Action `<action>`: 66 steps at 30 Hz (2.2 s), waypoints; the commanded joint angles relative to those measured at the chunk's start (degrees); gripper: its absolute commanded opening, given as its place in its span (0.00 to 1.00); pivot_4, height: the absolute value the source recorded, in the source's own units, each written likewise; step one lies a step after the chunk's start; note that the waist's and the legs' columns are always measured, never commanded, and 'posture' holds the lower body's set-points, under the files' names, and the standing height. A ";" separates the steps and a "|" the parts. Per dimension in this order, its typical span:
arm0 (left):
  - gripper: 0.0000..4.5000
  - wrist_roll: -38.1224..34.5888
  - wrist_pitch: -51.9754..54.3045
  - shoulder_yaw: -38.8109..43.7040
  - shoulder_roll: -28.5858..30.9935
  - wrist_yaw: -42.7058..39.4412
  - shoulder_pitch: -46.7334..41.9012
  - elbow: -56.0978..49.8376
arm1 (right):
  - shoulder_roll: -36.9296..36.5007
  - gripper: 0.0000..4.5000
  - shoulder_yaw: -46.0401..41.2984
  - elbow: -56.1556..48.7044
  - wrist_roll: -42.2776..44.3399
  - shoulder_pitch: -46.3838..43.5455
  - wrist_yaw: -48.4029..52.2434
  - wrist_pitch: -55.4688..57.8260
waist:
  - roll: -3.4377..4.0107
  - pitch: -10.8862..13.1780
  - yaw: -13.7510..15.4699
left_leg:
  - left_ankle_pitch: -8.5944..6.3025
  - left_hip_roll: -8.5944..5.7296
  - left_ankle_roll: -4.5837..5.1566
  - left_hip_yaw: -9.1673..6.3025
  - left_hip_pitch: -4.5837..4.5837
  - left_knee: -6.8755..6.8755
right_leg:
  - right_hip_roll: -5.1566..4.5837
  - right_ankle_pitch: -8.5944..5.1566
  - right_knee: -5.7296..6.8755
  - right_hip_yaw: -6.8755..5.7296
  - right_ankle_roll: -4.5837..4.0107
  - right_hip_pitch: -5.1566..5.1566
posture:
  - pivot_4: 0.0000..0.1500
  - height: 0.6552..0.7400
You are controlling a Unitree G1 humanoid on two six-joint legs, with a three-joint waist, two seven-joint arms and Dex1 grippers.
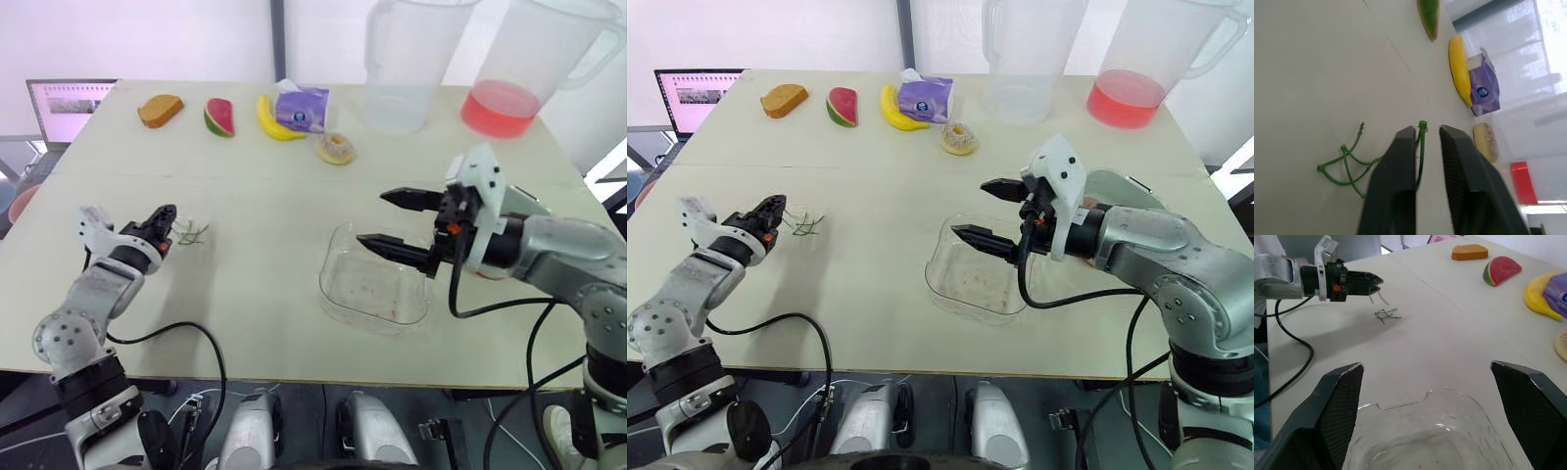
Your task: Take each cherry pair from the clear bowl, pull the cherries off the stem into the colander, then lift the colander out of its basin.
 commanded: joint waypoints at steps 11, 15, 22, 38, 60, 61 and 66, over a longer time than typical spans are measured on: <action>0.99 3.15 -3.73 -2.26 4.47 -3.65 0.01 1.35 | -0.23 1.00 -1.73 -1.16 1.00 0.86 -2.32 -0.99 | 0.00 0.00 -0.02 | 0.00 0.00 0.00 0.00 0.00 0.00 | 0.00 0.00 -0.01 0.00 0.00 0.00 | 1.00 1.00; 0.99 9.16 -3.59 -6.47 9.56 -10.78 0.73 -0.08 | -0.70 1.00 -3.27 -0.84 1.57 1.96 -2.76 -1.01 | 0.00 0.00 -0.02 | 0.00 0.00 0.00 0.01 0.00 -0.01 | 0.01 0.00 -0.01 -0.01 0.00 0.00 | 1.00 1.00; 0.99 24.45 -9.38 -18.33 24.26 -35.12 1.45 -6.40 | -4.20 1.00 -9.78 1.16 1.77 7.13 -4.12 1.34 | -0.04 0.03 0.03 | -0.01 0.00 0.00 0.04 -0.01 -0.05 | -0.01 -0.01 -0.06 -0.02 -0.02 -0.01 | 1.00 1.00; 0.99 25.90 -11.67 -20.51 41.26 -73.86 5.59 -17.23 | -13.18 1.00 -28.31 -1.47 2.05 27.11 -4.65 9.85 | 0.10 0.03 -0.03 | -0.05 0.04 0.08 0.11 0.05 -0.20 | -0.10 -0.03 -0.23 -0.01 -0.09 0.02 | 1.00 1.00; 0.99 30.52 -6.83 -24.40 34.51 -67.77 -0.35 -13.64 | -7.06 1.00 -29.42 -1.41 -2.03 29.09 -6.85 1.86 | 0.07 0.04 -0.07 | -0.04 0.04 0.06 0.07 0.04 -0.19 | 0.08 -0.02 -0.21 0.00 -0.03 0.02 | 1.00 1.00; 0.99 30.27 -6.16 -24.46 34.28 -67.30 -0.81 -13.47 | -7.02 1.00 -29.46 -1.45 -1.91 29.08 -6.72 1.78 | 0.07 0.04 -0.06 | -0.04 0.04 0.06 0.07 0.04 -0.19 | 0.09 -0.02 -0.21 0.00 -0.03 0.02 | 1.00 1.00; 0.99 30.07 -6.34 -23.86 33.75 -67.26 -0.80 -14.40 | -6.85 1.00 -29.88 -1.06 -2.05 29.45 -6.33 1.07 | 0.07 0.04 -0.06 | -0.04 0.04 0.06 0.07 0.03 -0.19 | 0.09 -0.02 -0.21 0.00 -0.03 0.02 | 1.00 1.00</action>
